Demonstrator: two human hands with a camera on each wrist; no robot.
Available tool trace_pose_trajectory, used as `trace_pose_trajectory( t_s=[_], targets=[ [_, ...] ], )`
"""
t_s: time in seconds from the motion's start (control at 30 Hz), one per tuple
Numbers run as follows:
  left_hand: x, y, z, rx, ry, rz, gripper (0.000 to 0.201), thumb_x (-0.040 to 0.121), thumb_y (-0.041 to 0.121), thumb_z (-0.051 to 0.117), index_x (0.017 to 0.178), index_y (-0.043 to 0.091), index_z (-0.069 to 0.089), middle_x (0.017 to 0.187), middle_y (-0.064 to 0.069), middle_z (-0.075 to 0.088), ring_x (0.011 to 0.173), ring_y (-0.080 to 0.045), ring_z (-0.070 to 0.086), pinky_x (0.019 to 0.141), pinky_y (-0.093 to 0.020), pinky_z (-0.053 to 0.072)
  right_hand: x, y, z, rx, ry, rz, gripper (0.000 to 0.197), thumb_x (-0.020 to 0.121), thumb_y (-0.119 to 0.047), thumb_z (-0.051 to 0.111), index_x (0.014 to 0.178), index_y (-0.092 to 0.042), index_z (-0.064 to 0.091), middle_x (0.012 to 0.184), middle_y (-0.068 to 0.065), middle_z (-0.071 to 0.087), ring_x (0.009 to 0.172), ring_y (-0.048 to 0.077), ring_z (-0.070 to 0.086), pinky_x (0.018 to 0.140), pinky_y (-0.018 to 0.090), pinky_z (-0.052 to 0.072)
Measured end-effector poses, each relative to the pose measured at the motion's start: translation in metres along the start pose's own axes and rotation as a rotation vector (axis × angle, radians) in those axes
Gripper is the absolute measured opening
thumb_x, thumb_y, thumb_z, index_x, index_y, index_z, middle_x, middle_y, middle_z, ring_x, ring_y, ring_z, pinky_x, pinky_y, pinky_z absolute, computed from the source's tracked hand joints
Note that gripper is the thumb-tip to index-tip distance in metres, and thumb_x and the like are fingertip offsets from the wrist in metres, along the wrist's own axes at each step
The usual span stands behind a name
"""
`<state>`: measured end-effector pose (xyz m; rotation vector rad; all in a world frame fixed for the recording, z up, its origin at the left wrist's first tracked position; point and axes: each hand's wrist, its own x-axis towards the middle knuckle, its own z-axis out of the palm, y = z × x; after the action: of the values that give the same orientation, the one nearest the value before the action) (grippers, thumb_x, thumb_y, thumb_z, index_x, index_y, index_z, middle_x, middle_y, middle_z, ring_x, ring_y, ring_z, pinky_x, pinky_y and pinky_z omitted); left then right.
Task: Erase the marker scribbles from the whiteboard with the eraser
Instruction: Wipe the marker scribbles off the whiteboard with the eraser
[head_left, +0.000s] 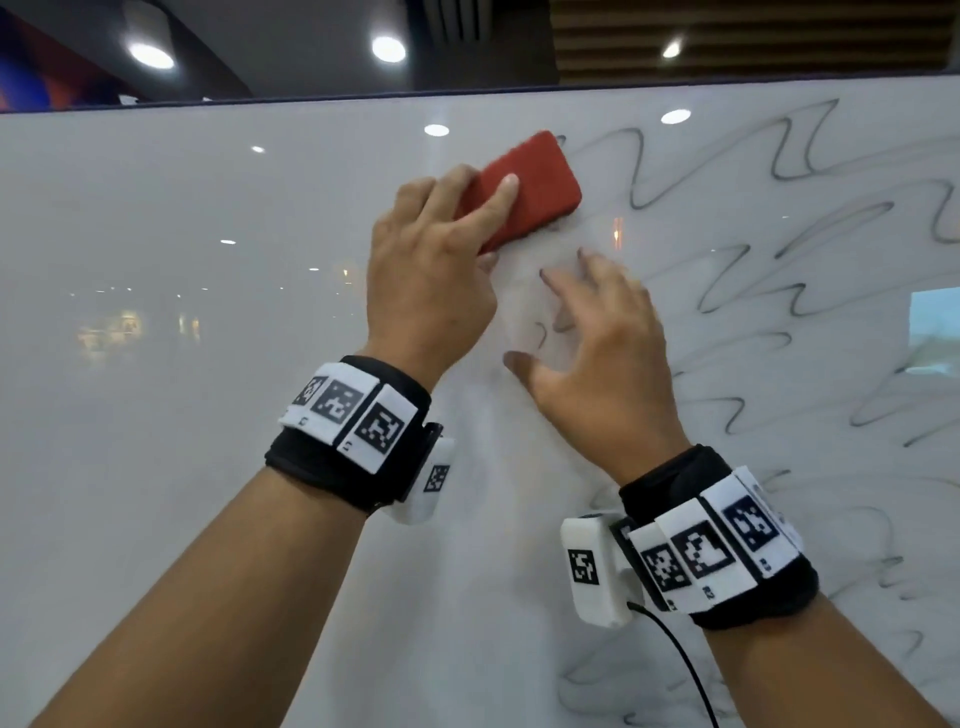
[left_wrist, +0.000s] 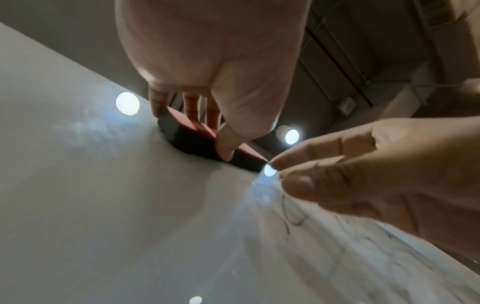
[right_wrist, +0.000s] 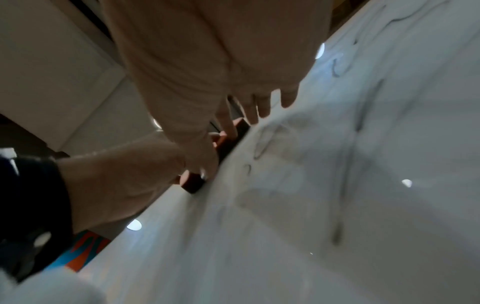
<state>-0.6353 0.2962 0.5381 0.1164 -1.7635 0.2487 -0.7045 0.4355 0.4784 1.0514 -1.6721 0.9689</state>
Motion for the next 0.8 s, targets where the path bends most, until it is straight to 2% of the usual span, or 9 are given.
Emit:
trace_pose_trajectory(
  t_s=[0.07,0.13,0.2,0.3,0.37,0.43,0.5,0.63,0.8],
  targets=[
    [0.002,-0.003,-0.001,-0.08,-0.035,0.082,0.061,0.081,0.009,0.065,0.139,0.027,0.056,0.138,0.0,0.054,0.125,-0.028,0.045,0.1,-0.05,0.042,0.011,-0.001,-0.012,0.027,0.121,-0.05,0.067,0.074,-0.028,0.082,0.132,-0.015,0.052,0.154,0.01,0.035,0.145,0.027,0.027,0.118,0.048,0.028],
    [0.003,0.0,-0.002,-0.151,-0.106,0.17,0.064,0.078,0.001,0.06,0.137,0.026,0.058,0.136,0.002,0.056,0.125,-0.025,0.046,0.101,-0.05,0.042,0.028,0.0,-0.02,-0.044,0.069,-0.133,0.063,0.074,-0.021,0.081,0.128,-0.017,0.049,0.157,0.007,0.03,0.149,0.026,0.019,0.122,0.044,0.019],
    [0.003,0.001,-0.001,-0.243,-0.14,0.211,0.063,0.078,-0.004,0.058,0.135,0.021,0.059,0.135,0.004,0.057,0.128,-0.024,0.045,0.103,-0.047,0.042,0.046,0.006,-0.024,-0.073,-0.013,-0.194,0.056,0.074,-0.012,0.078,0.121,-0.019,0.049,0.152,0.005,0.039,0.149,0.024,0.019,0.122,0.041,0.012],
    [-0.004,0.001,0.002,-0.405,-0.092,0.071,0.061,0.081,-0.004,0.063,0.136,0.019,0.054,0.141,0.008,0.052,0.138,-0.02,0.041,0.109,-0.045,0.04,0.064,0.022,-0.024,-0.003,-0.081,-0.27,0.044,0.072,-0.008,0.078,0.108,-0.017,0.056,0.12,0.002,0.059,0.131,0.025,0.043,0.113,0.045,0.033],
    [-0.014,0.004,0.006,-0.421,-0.024,-0.055,0.071,0.083,0.003,0.072,0.145,0.021,0.043,0.153,0.003,0.039,0.145,-0.017,0.032,0.114,-0.041,0.037,0.069,0.031,-0.023,0.03,-0.077,-0.328,0.041,0.069,-0.01,0.082,0.103,-0.016,0.06,0.11,-0.001,0.062,0.113,0.023,0.05,0.097,0.041,0.044],
    [-0.024,0.006,0.014,-0.342,0.015,-0.207,0.085,0.087,0.02,0.074,0.155,0.024,0.024,0.163,-0.002,0.018,0.15,-0.018,0.019,0.119,-0.041,0.028,0.071,0.036,-0.021,0.034,-0.026,-0.364,0.042,0.069,-0.014,0.084,0.106,-0.015,0.063,0.112,-0.002,0.064,0.109,0.022,0.05,0.094,0.036,0.044],
    [-0.032,0.008,0.022,-0.241,0.022,-0.296,0.087,0.092,0.041,0.065,0.158,0.023,0.01,0.165,-0.004,0.009,0.151,-0.018,0.011,0.123,-0.047,0.016,0.073,0.037,-0.018,0.034,0.03,-0.366,0.041,0.072,-0.021,0.084,0.107,-0.013,0.064,0.113,-0.001,0.064,0.109,0.022,0.05,0.094,0.031,0.043],
    [-0.04,0.011,0.028,-0.081,-0.006,-0.292,0.081,0.098,0.054,0.046,0.158,0.018,0.007,0.165,-0.003,0.013,0.152,-0.02,0.008,0.122,-0.051,0.006,0.083,0.033,-0.013,0.016,0.096,-0.334,0.039,0.074,-0.03,0.082,0.105,-0.013,0.065,0.108,0.0,0.064,0.106,0.023,0.052,0.091,0.023,0.04],
    [-0.042,0.013,0.029,0.036,-0.064,-0.328,0.078,0.099,0.059,0.037,0.158,0.016,0.009,0.166,-0.001,0.006,0.152,-0.018,0.004,0.121,-0.056,0.005,0.095,0.027,-0.013,0.005,0.192,-0.26,0.04,0.075,-0.032,0.08,0.106,-0.014,0.063,0.111,0.003,0.062,0.106,0.025,0.051,0.088,0.035,0.048]
  ],
)
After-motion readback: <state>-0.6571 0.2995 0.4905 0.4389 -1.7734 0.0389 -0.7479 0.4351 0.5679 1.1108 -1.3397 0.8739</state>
